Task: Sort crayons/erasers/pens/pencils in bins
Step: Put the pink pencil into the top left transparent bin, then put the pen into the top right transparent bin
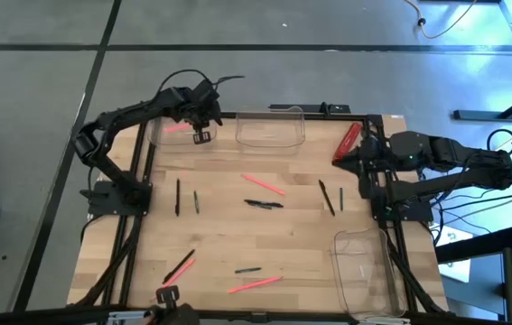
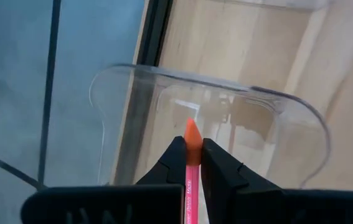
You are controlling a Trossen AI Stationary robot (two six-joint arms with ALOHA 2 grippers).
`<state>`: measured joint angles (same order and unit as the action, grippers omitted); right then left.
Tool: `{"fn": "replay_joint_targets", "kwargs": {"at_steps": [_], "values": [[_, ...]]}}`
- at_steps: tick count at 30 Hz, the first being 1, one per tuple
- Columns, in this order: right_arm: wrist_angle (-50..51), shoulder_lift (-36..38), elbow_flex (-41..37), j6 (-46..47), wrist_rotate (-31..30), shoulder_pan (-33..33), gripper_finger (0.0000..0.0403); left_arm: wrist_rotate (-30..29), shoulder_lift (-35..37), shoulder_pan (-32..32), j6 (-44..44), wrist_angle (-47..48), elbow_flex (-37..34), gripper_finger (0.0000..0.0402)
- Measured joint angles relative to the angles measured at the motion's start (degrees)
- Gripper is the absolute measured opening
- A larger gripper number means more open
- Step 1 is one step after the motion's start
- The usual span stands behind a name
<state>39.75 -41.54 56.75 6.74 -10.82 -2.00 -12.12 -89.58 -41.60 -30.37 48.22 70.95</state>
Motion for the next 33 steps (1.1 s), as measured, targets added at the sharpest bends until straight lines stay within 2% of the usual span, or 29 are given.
{"fn": "replay_joint_targets", "kwargs": {"at_steps": [3, 6, 14, 23, 28, 33], "values": [[0.0, 0.0, 0.0, -0.2, -4.92, 0.01, 0.0021, 0.02, 0.0, -0.07, -2.4, -3.33, -2.15, 0.0015], [0.0, 0.0, 0.0, -0.2, -7.12, 0.01, 0.0021, 0.04, 0.0, -0.18, -3.71, -4.5, -3.67, 0.0015], [0.0, 0.0, 0.0, 0.51, -7.12, 0.01, 0.0021, -0.02, 0.0, -0.57, -1.43, -6.66, -6.62, 0.002], [-0.02, 0.02, 0.0, 2.14, -7.13, 0.0, 0.0021, 0.0, 0.0, -0.75, -2.8, -8.55, -7.1, 0.0062], [-0.02, 0.02, 0.0, 1.78, -7.12, 0.0, 0.0021, -0.18, 0.0, -0.88, -2.67, -9.42, -7.1, 0.007], [-0.29, 0.02, 0.0, 2.03, -7.12, 0.0, 0.0021, -0.42, 0.51, -0.88, 4.61, -8.96, -6.89, 0.0071]]}}
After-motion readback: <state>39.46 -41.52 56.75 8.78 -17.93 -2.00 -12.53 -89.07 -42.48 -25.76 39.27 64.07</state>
